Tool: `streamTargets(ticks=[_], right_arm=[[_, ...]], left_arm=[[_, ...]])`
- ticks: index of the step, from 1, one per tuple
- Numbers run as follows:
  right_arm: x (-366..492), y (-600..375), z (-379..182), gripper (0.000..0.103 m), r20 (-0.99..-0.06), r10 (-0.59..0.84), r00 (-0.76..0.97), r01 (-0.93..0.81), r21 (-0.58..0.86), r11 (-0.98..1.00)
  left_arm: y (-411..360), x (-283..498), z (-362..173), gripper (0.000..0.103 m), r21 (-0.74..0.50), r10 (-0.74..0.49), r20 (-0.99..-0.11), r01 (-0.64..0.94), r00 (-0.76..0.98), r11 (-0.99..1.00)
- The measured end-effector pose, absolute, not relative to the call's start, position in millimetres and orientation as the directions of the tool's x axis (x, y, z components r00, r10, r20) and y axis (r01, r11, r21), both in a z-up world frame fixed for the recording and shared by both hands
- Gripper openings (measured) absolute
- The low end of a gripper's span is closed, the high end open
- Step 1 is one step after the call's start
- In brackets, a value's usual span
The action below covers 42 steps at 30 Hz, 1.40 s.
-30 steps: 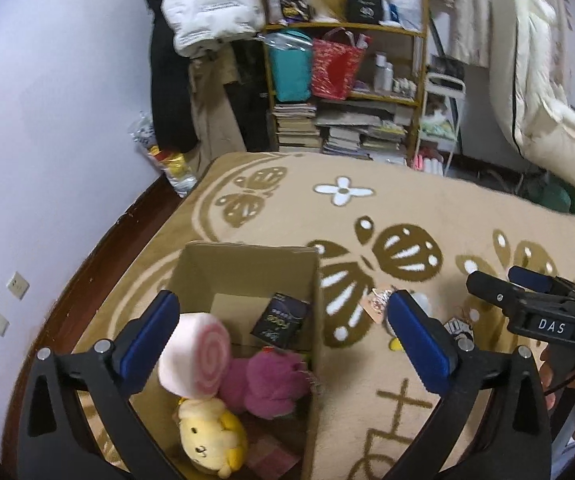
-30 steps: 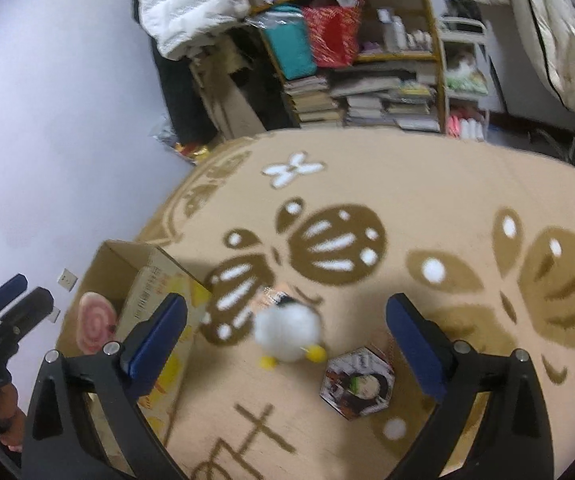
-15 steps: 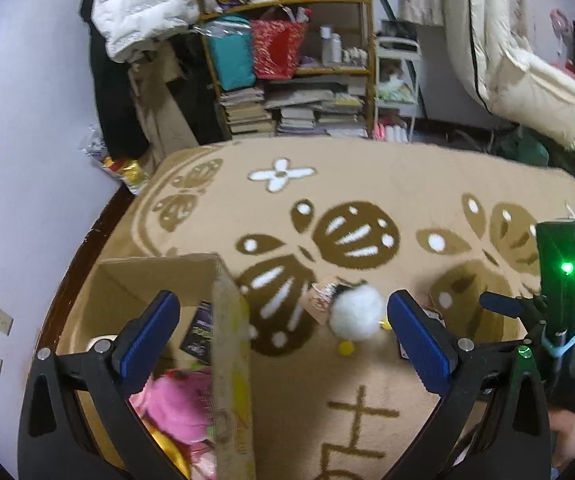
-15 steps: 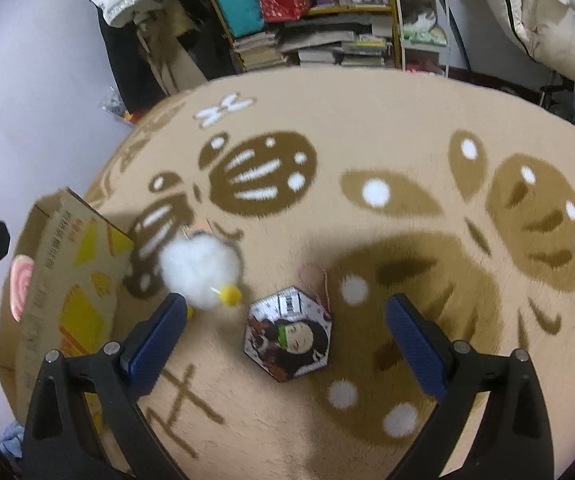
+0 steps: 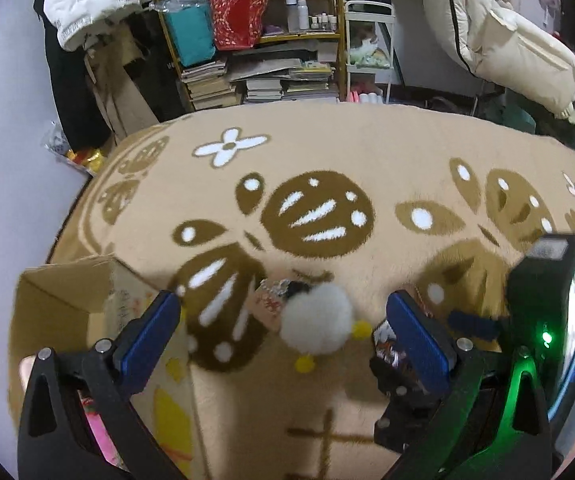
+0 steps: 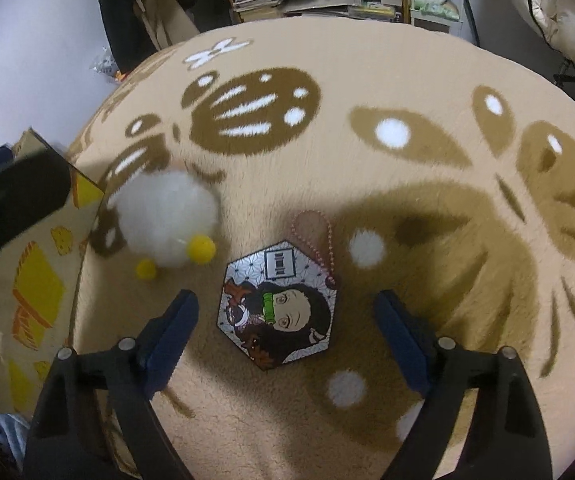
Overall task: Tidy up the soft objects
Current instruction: 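Move both tools back over the white pompom keychain and hexagonal charm, then grasp the white pompom keychain with the left gripper while the right gripper grasps the hexagonal charm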
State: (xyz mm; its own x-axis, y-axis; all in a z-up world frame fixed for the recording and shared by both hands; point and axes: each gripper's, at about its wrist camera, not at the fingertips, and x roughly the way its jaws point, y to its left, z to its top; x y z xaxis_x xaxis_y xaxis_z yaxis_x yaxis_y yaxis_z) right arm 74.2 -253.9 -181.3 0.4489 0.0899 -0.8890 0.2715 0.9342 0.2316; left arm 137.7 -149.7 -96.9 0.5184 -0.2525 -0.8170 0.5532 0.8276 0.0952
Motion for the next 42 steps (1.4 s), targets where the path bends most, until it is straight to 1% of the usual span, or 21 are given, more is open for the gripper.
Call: streamTargets(ticks=[4,8,13,17,19,21,22,23,24,25,26,28,33,38,42], right_arm=[[73.5,-259.6,-185.0,0.094,-0.876,0.115,0.469,0.272,0.267,0.924],[76.2,-257.9,-189.6,0.094,-0.874,0.114,0.472,0.25,0.257,0.933],[81.5,-252.7,-193.8,0.094,-0.879,0.094,0.468,0.223,0.22,0.95],[83.8,-247.6,-194.0,0.094,-0.887,0.065,0.457,0.21,0.179,0.961],[83.5,-246.8,-194.1,0.093,-0.889,0.06,0.455,0.209,0.172,0.963],[84.9,-245.9,-194.2,0.091,-0.89,0.053,0.452,0.212,0.166,0.963],[85.1,-245.6,-194.0,0.088,-0.892,0.045,0.451,0.213,0.156,0.965],[84.9,-244.5,-193.3,0.087,-0.892,0.042,0.451,0.214,0.153,0.965],[84.8,-244.3,-193.0,0.085,-0.892,0.036,0.451,0.216,0.149,0.965],[82.8,-244.9,-192.1,0.082,-0.891,0.032,0.454,0.217,0.145,0.965],[80.4,-246.5,-191.4,0.081,-0.889,0.025,0.457,0.221,0.141,0.965],[77.3,-247.9,-188.2,0.068,-0.889,0.003,0.457,0.23,0.122,0.966],[68.8,-251.2,-183.7,0.067,-0.888,0.0,0.46,0.236,0.123,0.964],[61.2,-249.5,-174.7,0.067,-0.886,-0.005,0.464,0.246,0.123,0.961],[51.5,-249.5,-151.2,0.067,-0.86,0.01,0.51,0.239,0.153,0.959]], left_arm=[[-156.1,148.7,-113.7,0.102,0.058,-0.257,-0.833,0.539,0.49,0.84],[-165.7,147.8,-135.3,0.102,0.095,-0.224,-0.859,0.572,0.461,0.815],[-166.8,152.4,-154.5,0.101,0.111,-0.178,-0.88,0.556,0.44,0.824],[-164.4,159.1,-166.6,0.083,0.098,-0.153,-0.899,0.528,0.411,0.844],[-161.6,161.9,-171.7,0.079,0.082,-0.155,-0.903,0.515,0.401,0.853],[-158.9,164.0,-176.6,0.067,0.067,-0.158,-0.907,0.504,0.39,0.861],[-158.3,164.7,-179.1,0.055,0.049,-0.167,-0.912,0.504,0.375,0.862],[-157.7,164.7,-181.6,0.046,0.022,-0.184,-0.918,0.509,0.351,0.86],[-157.4,164.0,-182.0,0.041,0.007,-0.196,-0.919,0.511,0.342,0.859],[-158.4,162.8,-181.1,0.032,-0.001,-0.206,-0.918,0.517,0.34,0.856],[-160.7,160.6,-179.8,0.031,0.004,-0.204,-0.917,0.52,0.342,0.854],[-161.6,158.6,-178.0,0.03,0.003,-0.211,-0.913,0.523,0.35,0.852],[-154.9,155.2,-172.9,0.03,-0.026,-0.233,-0.91,0.514,0.343,0.858],[-141.6,148.0,-149.7,0.03,-0.035,-0.242,-0.9,0.493,0.363,0.869],[-133.8,140.1,-128.5,0.03,-0.023,-0.245,-0.884,0.488,0.397,0.873]])
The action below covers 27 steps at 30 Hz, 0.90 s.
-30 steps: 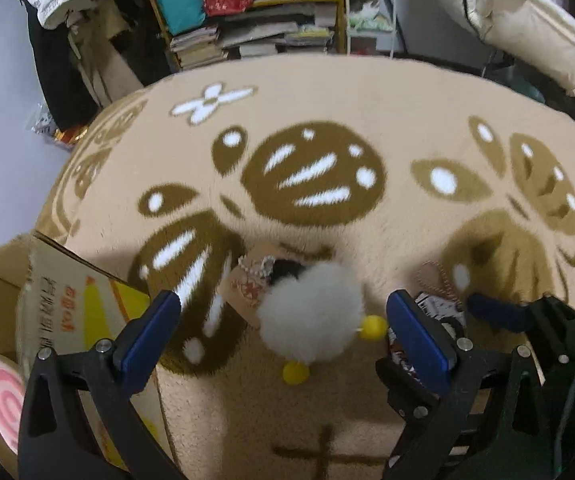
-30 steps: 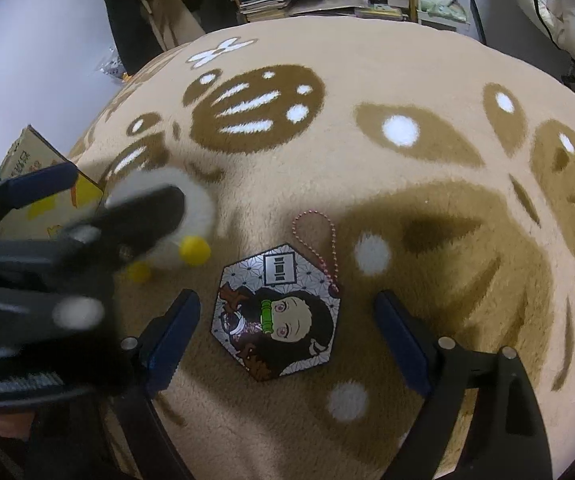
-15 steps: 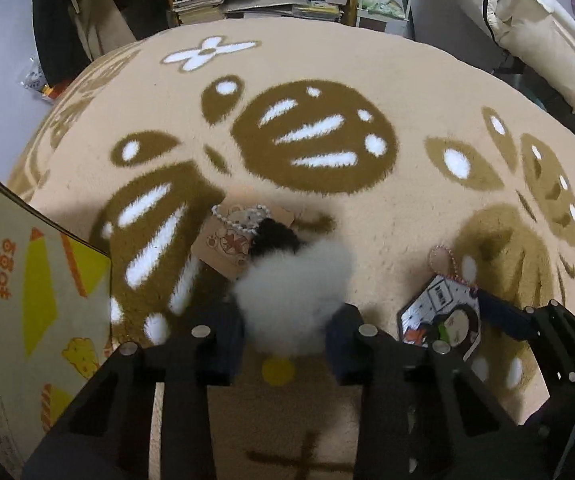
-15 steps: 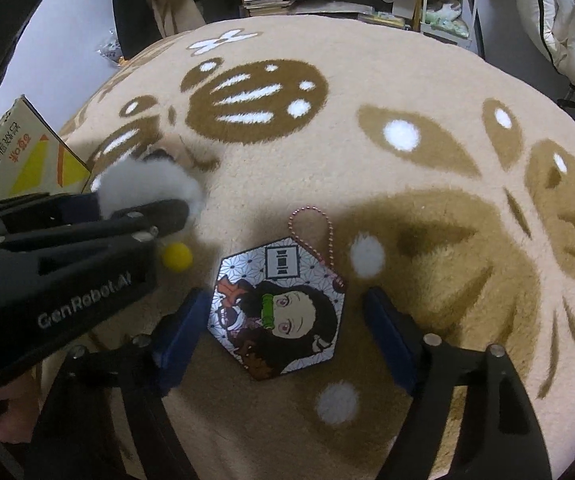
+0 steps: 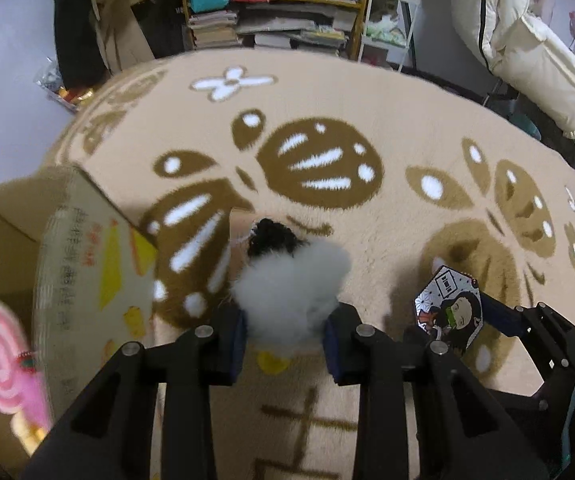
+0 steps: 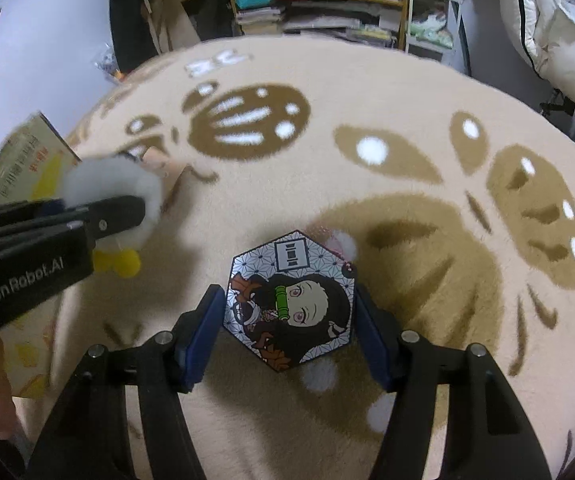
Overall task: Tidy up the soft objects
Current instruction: 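Grasp the white pompom keychain with the left gripper while the right gripper grasps the hexagonal charm, then carry the pompom and charm into the box and open both grippers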
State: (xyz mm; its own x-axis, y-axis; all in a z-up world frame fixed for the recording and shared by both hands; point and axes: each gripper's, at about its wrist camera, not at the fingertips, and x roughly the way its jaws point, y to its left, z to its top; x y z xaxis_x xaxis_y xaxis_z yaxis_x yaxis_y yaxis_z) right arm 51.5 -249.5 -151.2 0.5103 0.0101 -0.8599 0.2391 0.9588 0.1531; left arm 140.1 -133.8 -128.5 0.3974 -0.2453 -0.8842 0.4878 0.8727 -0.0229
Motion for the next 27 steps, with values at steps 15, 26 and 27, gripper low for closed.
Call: streamTargets(ticks=[15,26,27], right_arm=[[26.5,-195.1,-54.5,0.067,-0.748,0.038,0.662,0.1,0.138,0.985],[20.5,-127.3,-16.1,0.067,-0.691,0.094,0.717,-0.019,0.115,0.993],[19.9,-121.8,-15.0,0.067,-0.69,0.098,0.717,-0.027,0.113,0.993]], left_arm=[[-79.2,103.4,-40.6,0.03,0.029,-0.232,-0.806,0.428,0.545,0.903],[-8.1,94.2,3.5,0.03,0.034,-0.178,-0.783,0.327,0.596,0.944],[-3.1,94.0,4.4,0.03,0.032,-0.176,-0.783,0.322,0.597,0.946]])
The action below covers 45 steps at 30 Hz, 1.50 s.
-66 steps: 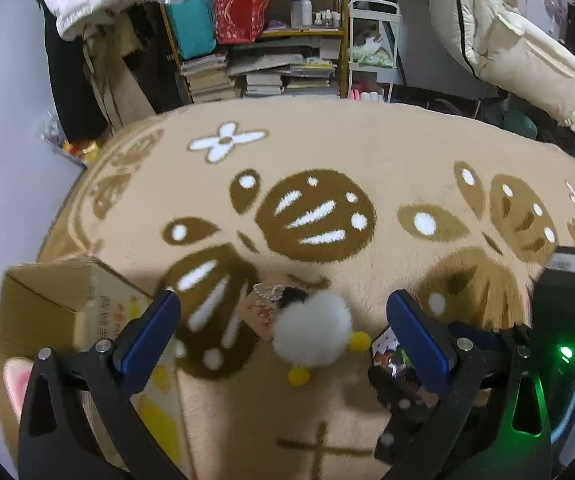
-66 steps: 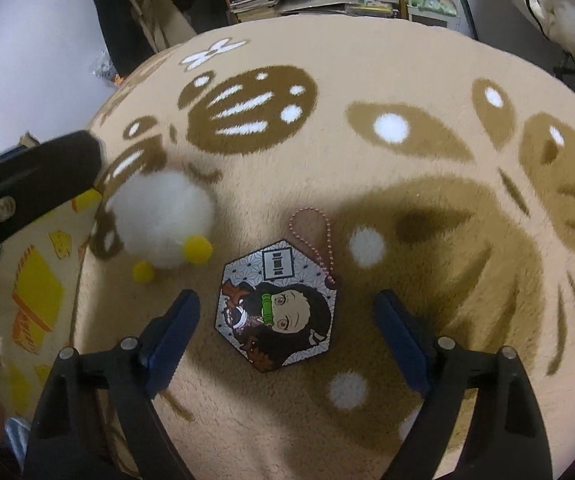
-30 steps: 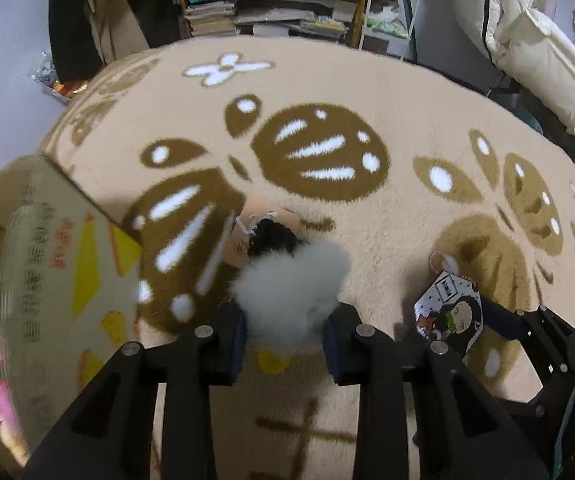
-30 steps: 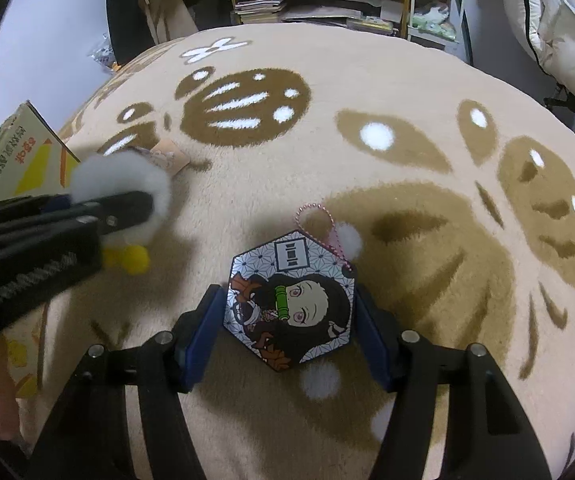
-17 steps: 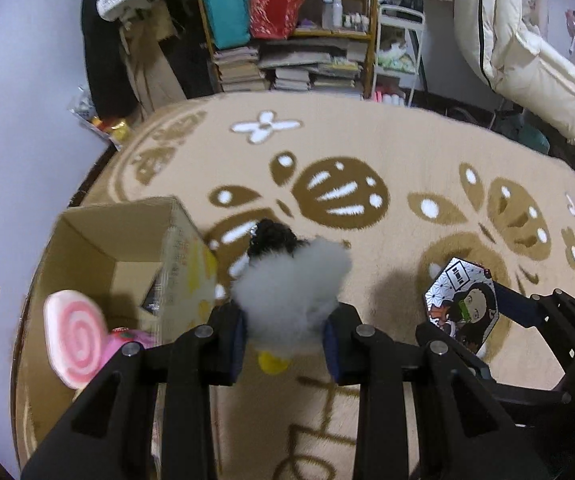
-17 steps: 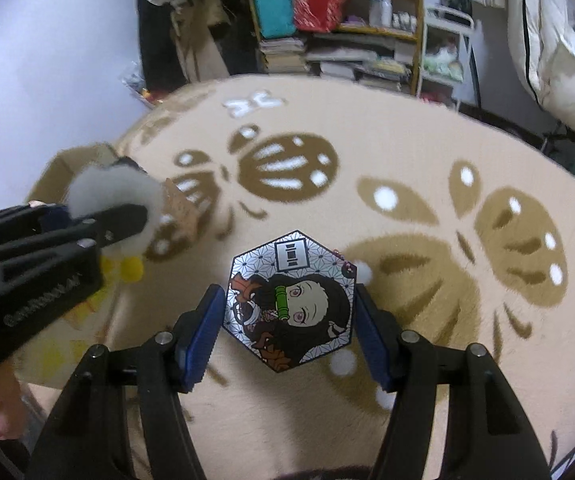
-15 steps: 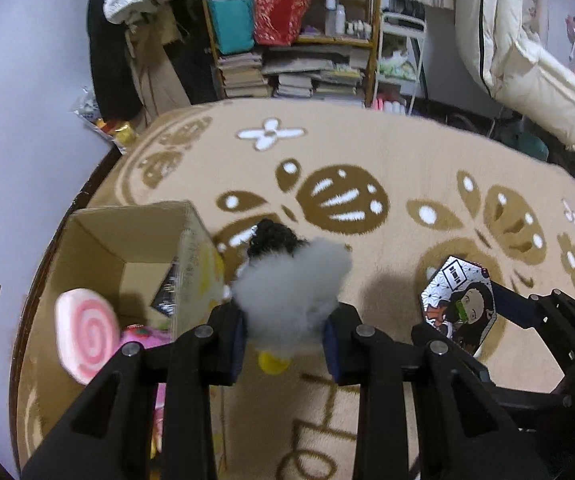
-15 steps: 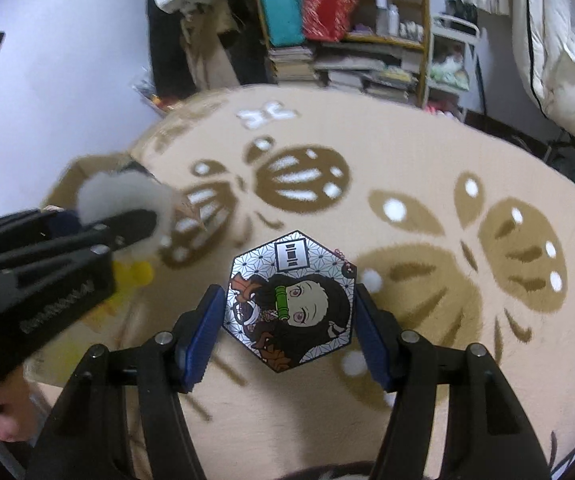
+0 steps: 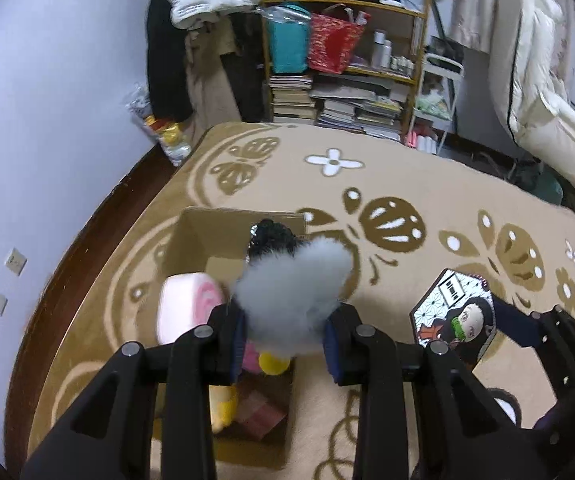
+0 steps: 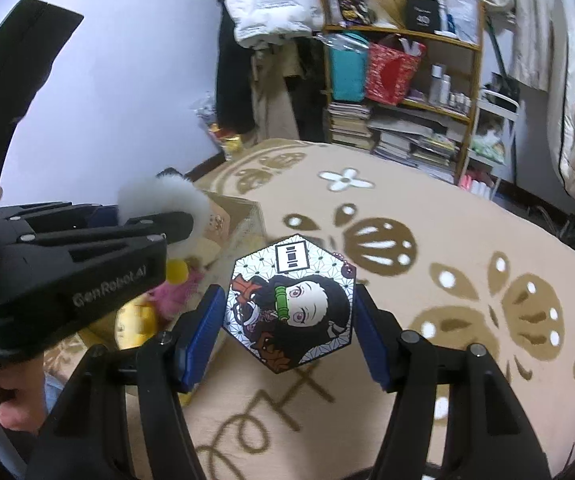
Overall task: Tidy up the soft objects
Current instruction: 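Carry the pompom and charm into the box and open both grippers, then raise both open grippers away from the box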
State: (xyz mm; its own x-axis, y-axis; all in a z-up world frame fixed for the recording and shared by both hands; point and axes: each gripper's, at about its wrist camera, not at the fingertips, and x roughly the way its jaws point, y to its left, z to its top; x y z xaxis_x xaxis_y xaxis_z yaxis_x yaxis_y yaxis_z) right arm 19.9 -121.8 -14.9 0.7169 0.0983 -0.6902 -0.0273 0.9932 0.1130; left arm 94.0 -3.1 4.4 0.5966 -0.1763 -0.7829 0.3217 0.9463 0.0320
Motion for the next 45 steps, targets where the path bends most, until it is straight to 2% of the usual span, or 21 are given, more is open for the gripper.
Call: streamTargets(ticks=[10,15,21,22,23,34,36,38,42,43,45], right_arm=[[10.7,-55.1,-16.7,0.067,-0.69,0.155,0.707,-0.154,0.064,0.986],[9.9,-33.8,-26.0,0.067,-0.691,0.183,0.699,-0.178,0.08,0.981],[15.2,-21.4,-33.1,0.058,-0.688,0.19,0.701,-0.182,0.085,0.98],[16.7,-19.8,-35.0,0.043,-0.683,0.201,0.702,-0.19,0.093,0.977],[20.0,-18.6,-38.1,0.037,-0.691,0.209,0.692,-0.195,0.101,0.976],[23.5,-22.5,-53.4,0.036,-0.712,0.212,0.669,-0.174,0.127,0.977],[22.8,-25.6,-51.7,0.037,-0.708,0.212,0.674,-0.171,0.13,0.977],[22.1,-29.9,-48.9,0.042,-0.706,0.206,0.678,-0.163,0.129,0.978],[21.3,-43.4,-42.9,0.061,-0.698,0.192,0.689,-0.136,0.135,0.981],[21.3,-46.8,-42.2,0.063,-0.699,0.188,0.69,-0.129,0.136,0.982],[21.7,-55.0,-41.5,0.063,-0.702,0.175,0.69,-0.109,0.137,0.984]], left_arm=[[61.5,88.1,20.5,0.03,0.036,-0.12,-0.776,0.234,0.62,0.972],[79.1,86.3,15.9,0.03,0.079,-0.08,-0.782,0.225,0.618,0.971],[87.1,83.2,-1.1,0.03,0.115,-0.049,-0.787,0.225,0.615,0.967],[87.8,85.2,-5.8,0.03,0.106,-0.056,-0.793,0.227,0.607,0.968],[89.8,87.7,-12.0,0.03,0.078,-0.078,-0.806,0.235,0.587,0.969],[94.7,101.9,-43.4,0.034,0.004,-0.11,-0.848,0.214,0.518,0.977],[92.8,102.3,-46.9,0.039,0.021,-0.093,-0.854,0.214,0.512,0.977],[91.9,99.7,-46.9,0.067,0.041,-0.077,-0.848,0.21,0.524,0.977],[87.6,93.0,-40.6,0.077,0.096,-0.046,-0.824,0.221,0.564,0.971],[87.2,92.5,-39.7,0.082,0.104,-0.041,-0.823,0.222,0.567,0.969],[86.9,90.4,-38.1,0.086,0.121,-0.026,-0.815,0.213,0.578,0.969]])
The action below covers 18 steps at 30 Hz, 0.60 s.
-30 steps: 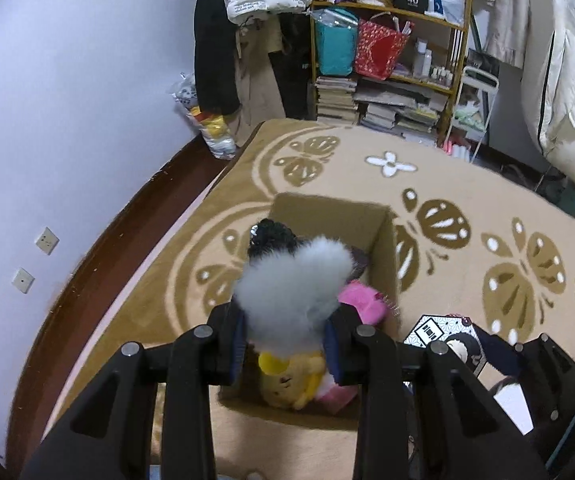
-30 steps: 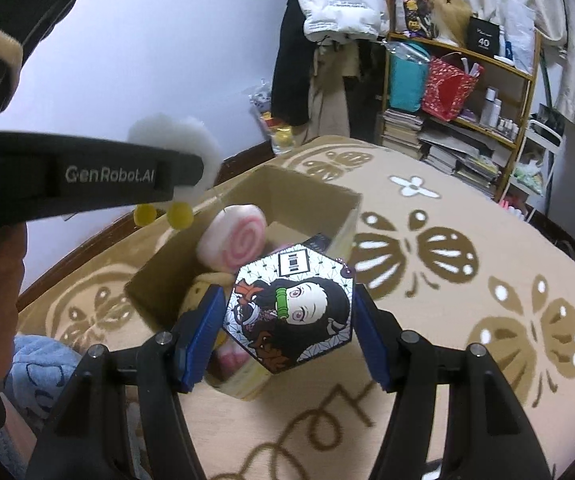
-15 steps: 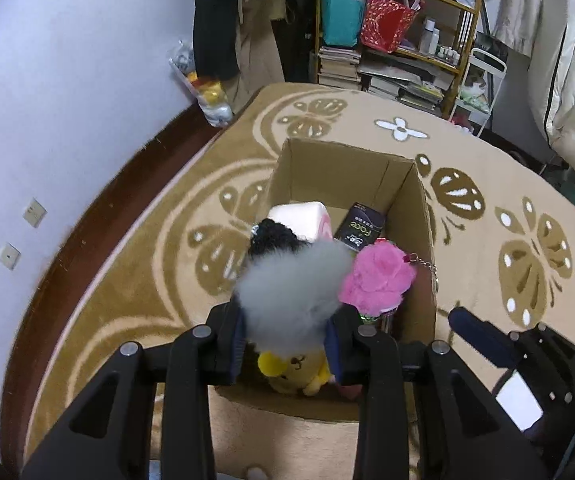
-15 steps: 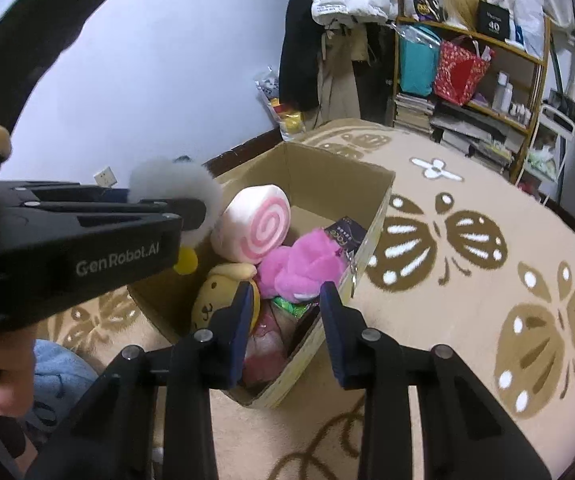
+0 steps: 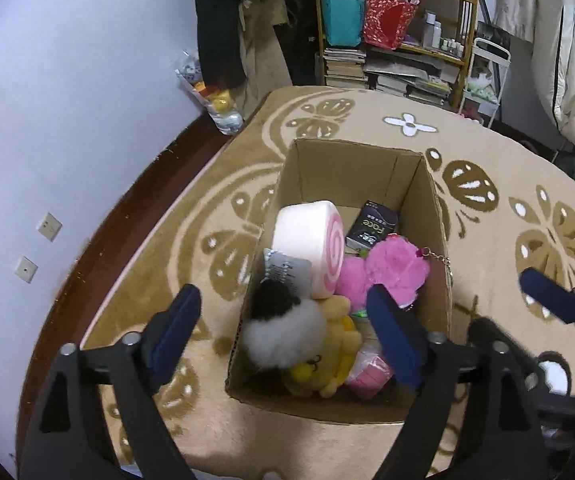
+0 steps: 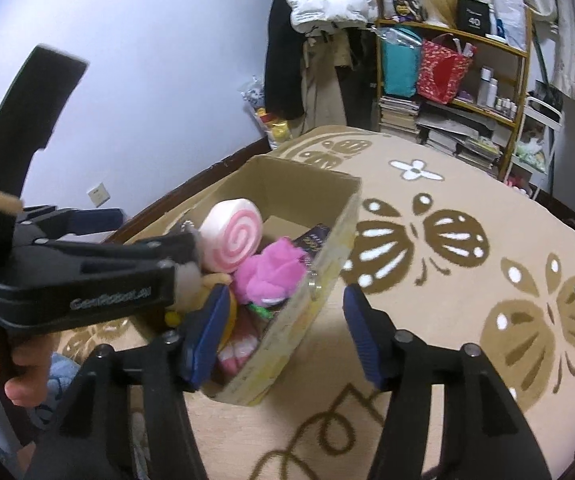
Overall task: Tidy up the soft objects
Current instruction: 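Raise both open grippers away from the box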
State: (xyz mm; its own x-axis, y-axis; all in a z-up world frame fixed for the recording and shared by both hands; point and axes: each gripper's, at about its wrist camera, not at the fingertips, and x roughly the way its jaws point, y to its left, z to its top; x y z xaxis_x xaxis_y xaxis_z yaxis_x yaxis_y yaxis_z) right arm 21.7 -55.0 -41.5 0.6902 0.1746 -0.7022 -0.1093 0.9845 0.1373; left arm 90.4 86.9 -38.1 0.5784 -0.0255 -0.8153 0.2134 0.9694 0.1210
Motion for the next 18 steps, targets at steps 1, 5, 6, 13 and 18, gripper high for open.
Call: streamTargets(ticks=[1,5,6,13,18], right_arm=[[21.7,-58.7,-41.4,0.064,-0.706,0.17,0.687,-0.102,0.138,0.985],[16.2,-70.5,-39.9,0.077,-0.706,0.155,0.691,-0.078,0.141,0.987],[14.4,-73.5,-40.0,0.078,-0.705,0.154,0.693,-0.073,0.144,0.987],[1.3,-92.9,-34.2,0.092,-0.702,0.126,0.701,-0.018,0.159,0.987],[-16.4,-106.0,-24.5,0.103,-0.685,0.092,0.723,0.025,0.159,0.987]], left_arm=[[87.2,89.1,-37.7,0.089,0.129,-0.018,-0.812,0.21,0.583,0.969],[91.9,86.8,-33.8,0.098,0.156,0.014,-0.802,0.187,0.597,0.97],[93.5,85.9,-32.2,0.098,0.15,0.01,-0.799,0.183,0.602,0.972],[109.5,74.1,-18.6,0.1,0.069,-0.045,-0.772,0.154,0.634,0.986],[107.5,60.8,-8.2,0.103,0.078,-0.046,-0.736,0.153,0.675,0.985]])
